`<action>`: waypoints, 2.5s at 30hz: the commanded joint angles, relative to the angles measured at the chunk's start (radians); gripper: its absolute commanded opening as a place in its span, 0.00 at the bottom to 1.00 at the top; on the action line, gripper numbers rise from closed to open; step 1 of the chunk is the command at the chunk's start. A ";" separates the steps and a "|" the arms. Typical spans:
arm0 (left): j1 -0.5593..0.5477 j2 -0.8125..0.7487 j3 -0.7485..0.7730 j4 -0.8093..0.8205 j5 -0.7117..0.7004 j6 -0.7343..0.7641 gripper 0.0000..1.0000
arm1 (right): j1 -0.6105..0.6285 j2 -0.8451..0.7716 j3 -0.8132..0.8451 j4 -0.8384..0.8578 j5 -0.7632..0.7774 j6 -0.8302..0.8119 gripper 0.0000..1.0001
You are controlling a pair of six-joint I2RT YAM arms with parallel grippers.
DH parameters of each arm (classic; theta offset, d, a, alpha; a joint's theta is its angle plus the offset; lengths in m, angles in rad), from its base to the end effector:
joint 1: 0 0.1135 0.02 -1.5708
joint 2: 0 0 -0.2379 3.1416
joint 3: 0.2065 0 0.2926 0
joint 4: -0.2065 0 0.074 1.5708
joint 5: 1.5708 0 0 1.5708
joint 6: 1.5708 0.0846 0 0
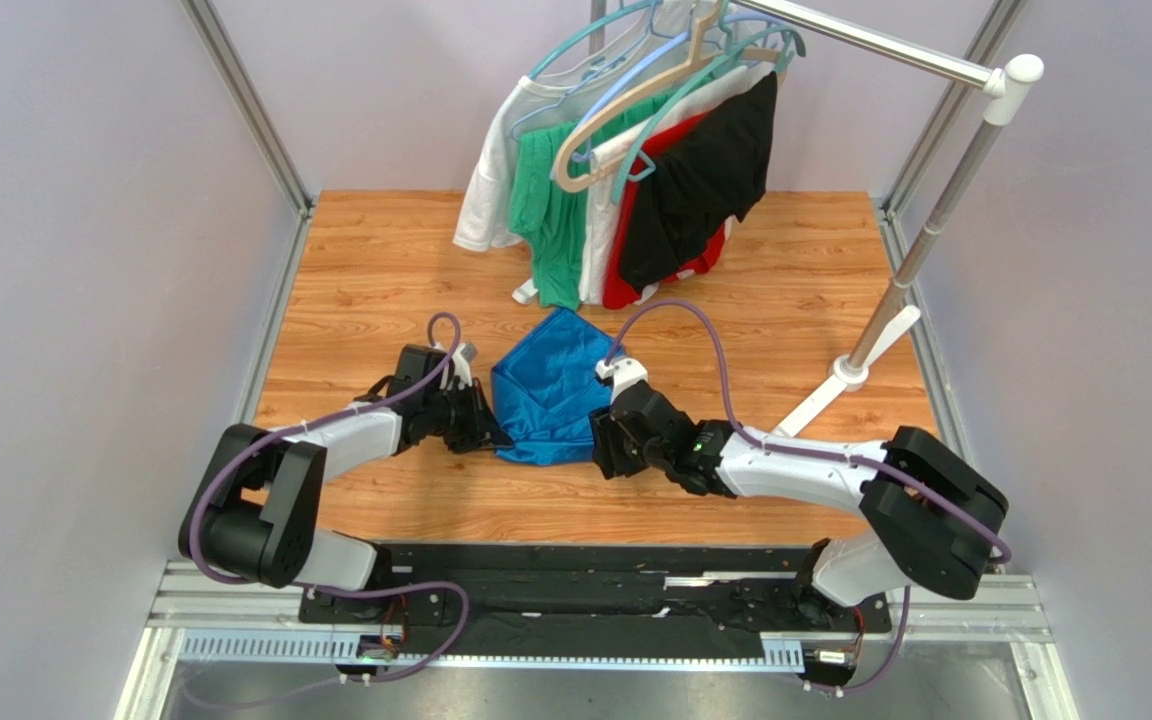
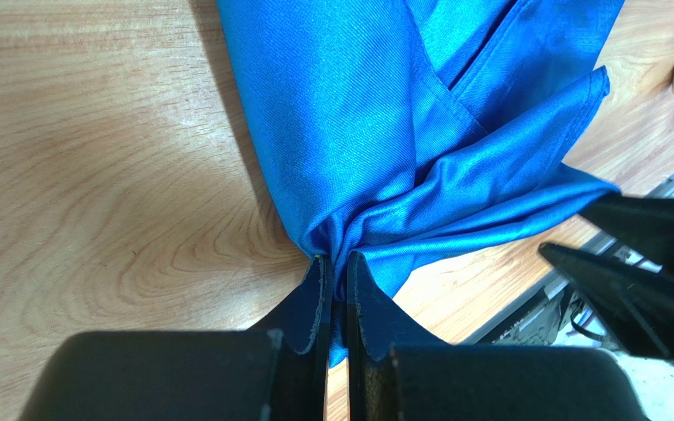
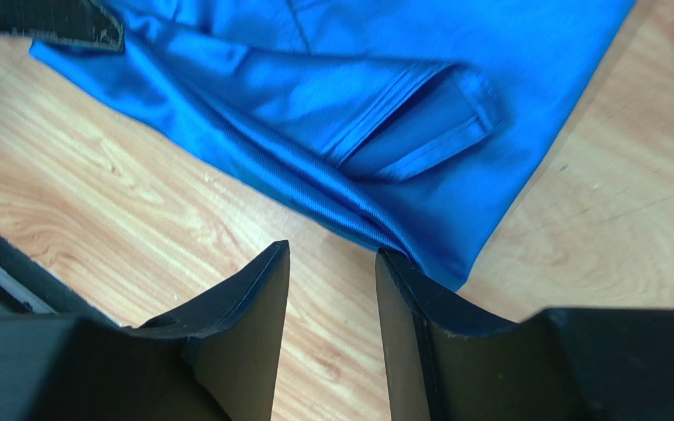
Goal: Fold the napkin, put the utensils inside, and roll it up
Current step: Roll the napkin with the utensil
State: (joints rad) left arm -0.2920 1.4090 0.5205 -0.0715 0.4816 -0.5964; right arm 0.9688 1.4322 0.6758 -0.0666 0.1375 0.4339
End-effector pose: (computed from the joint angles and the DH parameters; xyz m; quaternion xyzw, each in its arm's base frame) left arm 0.2705 -0.1222 0.0418 -0.0695 0.9264 -0.3309 0.1659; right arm 0.2043 0.2769 0.0805 -0.2212 0.9023 0.1863 0.3196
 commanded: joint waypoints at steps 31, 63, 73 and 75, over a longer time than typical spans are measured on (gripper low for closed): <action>0.002 -0.015 0.071 -0.221 0.038 0.037 0.00 | 0.031 -0.049 0.094 0.059 -0.013 -0.356 0.50; 0.002 0.231 0.286 -0.590 0.238 0.290 0.00 | 0.518 0.321 0.162 0.309 0.447 -0.600 0.50; 0.002 0.234 0.286 -0.594 0.252 0.290 0.00 | 0.533 0.416 0.196 0.312 0.589 -0.620 0.41; 0.002 0.245 0.289 -0.596 0.256 0.291 0.00 | 0.531 0.430 0.200 0.307 0.605 -0.620 0.38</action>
State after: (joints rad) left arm -0.2920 1.6417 0.7792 -0.6445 0.6918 -0.3298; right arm 1.4979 1.8317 0.8494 0.2043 0.6563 -0.1780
